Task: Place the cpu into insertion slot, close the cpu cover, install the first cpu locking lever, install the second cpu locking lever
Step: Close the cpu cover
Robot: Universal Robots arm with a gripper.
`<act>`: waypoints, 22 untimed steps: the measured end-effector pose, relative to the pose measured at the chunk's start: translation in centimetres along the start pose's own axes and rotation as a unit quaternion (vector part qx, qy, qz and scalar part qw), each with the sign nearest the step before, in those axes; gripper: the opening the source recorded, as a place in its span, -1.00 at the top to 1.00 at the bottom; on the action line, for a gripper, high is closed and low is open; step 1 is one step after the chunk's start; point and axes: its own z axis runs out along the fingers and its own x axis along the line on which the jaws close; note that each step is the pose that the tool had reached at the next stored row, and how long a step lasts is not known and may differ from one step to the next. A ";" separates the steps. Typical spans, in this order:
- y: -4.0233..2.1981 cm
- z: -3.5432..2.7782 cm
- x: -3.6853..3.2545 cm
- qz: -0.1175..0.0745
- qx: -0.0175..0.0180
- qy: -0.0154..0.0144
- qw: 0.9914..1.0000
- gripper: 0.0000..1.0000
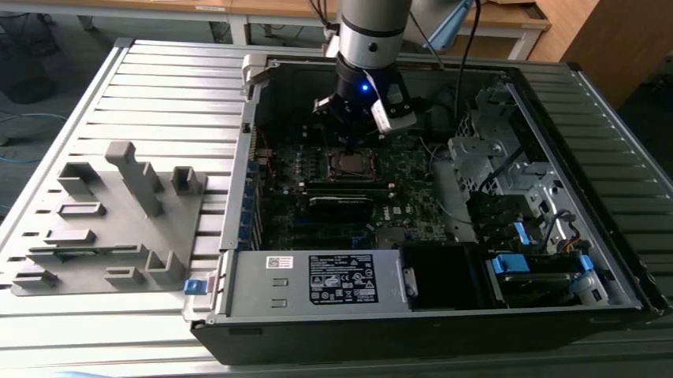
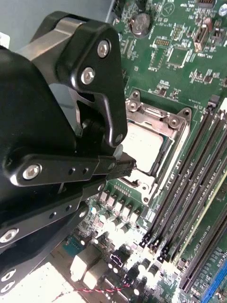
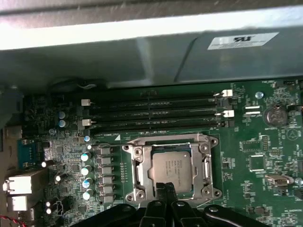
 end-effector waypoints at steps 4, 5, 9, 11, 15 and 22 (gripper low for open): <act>-0.10 0.33 0.11 0.000 0.000 0.000 1.000 0.79; -0.10 0.33 0.11 0.000 0.000 0.000 1.000 0.79; -0.11 0.39 0.26 0.000 0.000 -0.001 1.000 0.79; -0.14 0.56 0.66 0.000 0.000 -0.003 1.000 0.79; -0.22 1.27 1.32 0.000 -0.001 -0.005 1.000 0.79; -0.24 1.91 1.56 0.000 -0.001 -0.006 1.000 0.79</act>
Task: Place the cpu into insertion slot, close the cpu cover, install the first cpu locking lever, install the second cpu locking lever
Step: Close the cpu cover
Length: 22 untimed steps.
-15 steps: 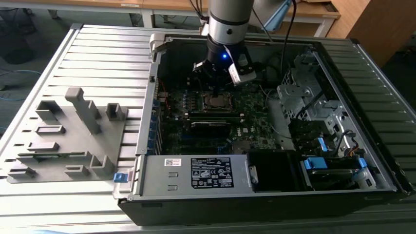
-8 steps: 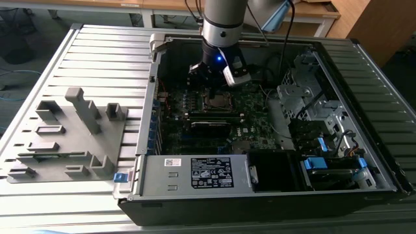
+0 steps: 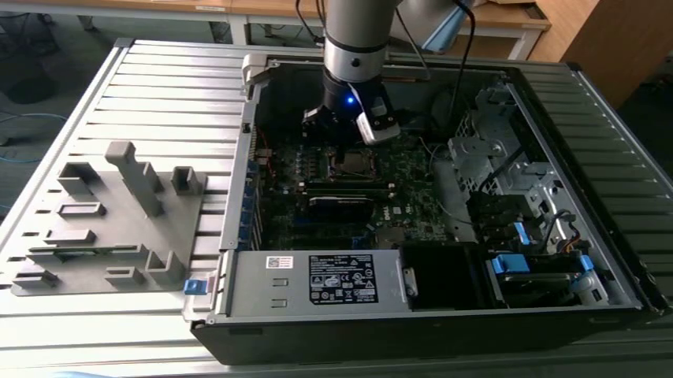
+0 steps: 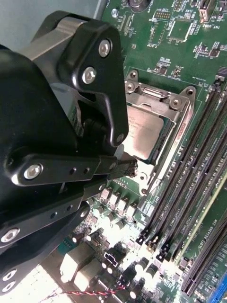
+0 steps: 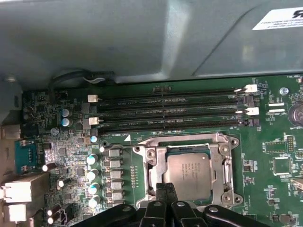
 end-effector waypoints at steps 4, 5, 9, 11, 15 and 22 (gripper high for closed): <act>0.12 0.32 0.14 0.000 0.000 0.000 1.000 0.79; 0.15 0.45 0.19 0.000 0.000 0.000 1.000 0.79; 0.23 0.84 0.36 0.000 0.000 0.000 1.000 0.79; 0.25 0.92 0.44 0.000 0.000 0.000 1.000 0.79; 0.33 1.16 0.56 0.000 0.000 0.000 1.000 0.79; 0.39 1.68 0.71 0.000 0.000 0.000 1.000 0.79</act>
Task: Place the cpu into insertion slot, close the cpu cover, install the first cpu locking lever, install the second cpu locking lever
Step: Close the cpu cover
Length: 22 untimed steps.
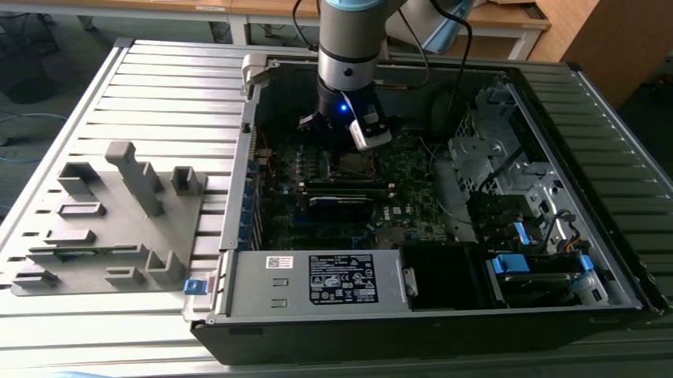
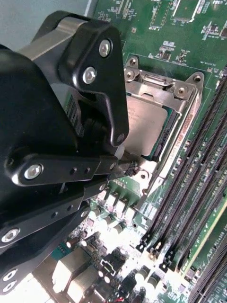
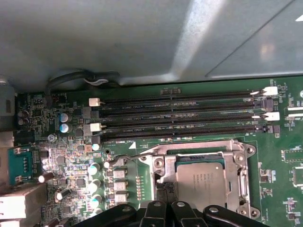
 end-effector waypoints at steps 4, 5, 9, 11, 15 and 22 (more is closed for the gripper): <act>0.00 0.01 0.01 0.000 0.000 0.000 1.000 0.79; 0.00 0.02 0.02 0.000 0.000 0.000 1.000 0.79; -0.02 0.14 0.07 0.000 0.000 0.000 1.000 0.79; -0.01 0.17 0.08 0.000 0.000 0.000 1.000 0.79; 0.00 0.15 0.08 0.000 0.000 0.000 1.000 0.79; 0.02 -0.81 0.08 0.000 0.000 0.000 1.000 0.79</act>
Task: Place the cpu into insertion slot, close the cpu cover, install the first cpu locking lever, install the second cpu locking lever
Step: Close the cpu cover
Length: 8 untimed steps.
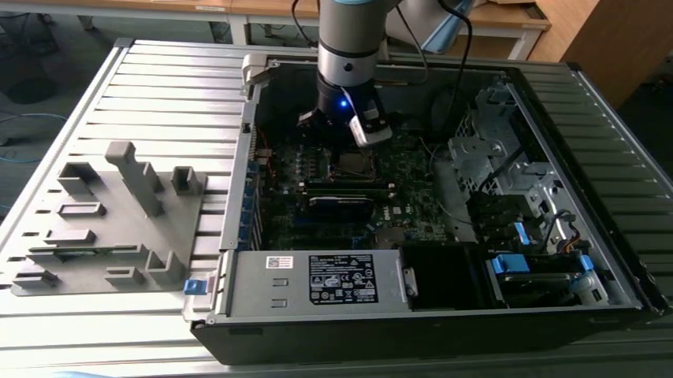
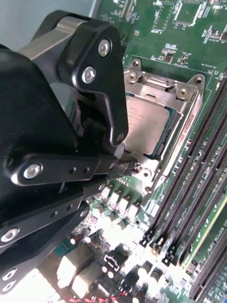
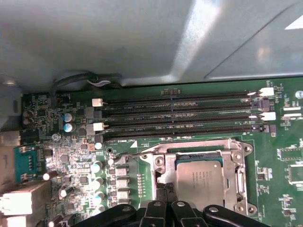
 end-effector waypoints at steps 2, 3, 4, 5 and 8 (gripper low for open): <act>0.01 -0.46 0.00 0.000 0.000 0.000 1.000 0.79; 0.02 -0.71 0.00 0.000 0.000 0.000 1.000 0.79; 0.03 -0.98 0.00 0.000 0.000 0.000 1.000 0.79; 0.03 -1.26 0.00 0.000 0.000 0.000 1.000 0.79; 0.05 -2.08 0.00 0.000 0.000 0.000 1.000 0.79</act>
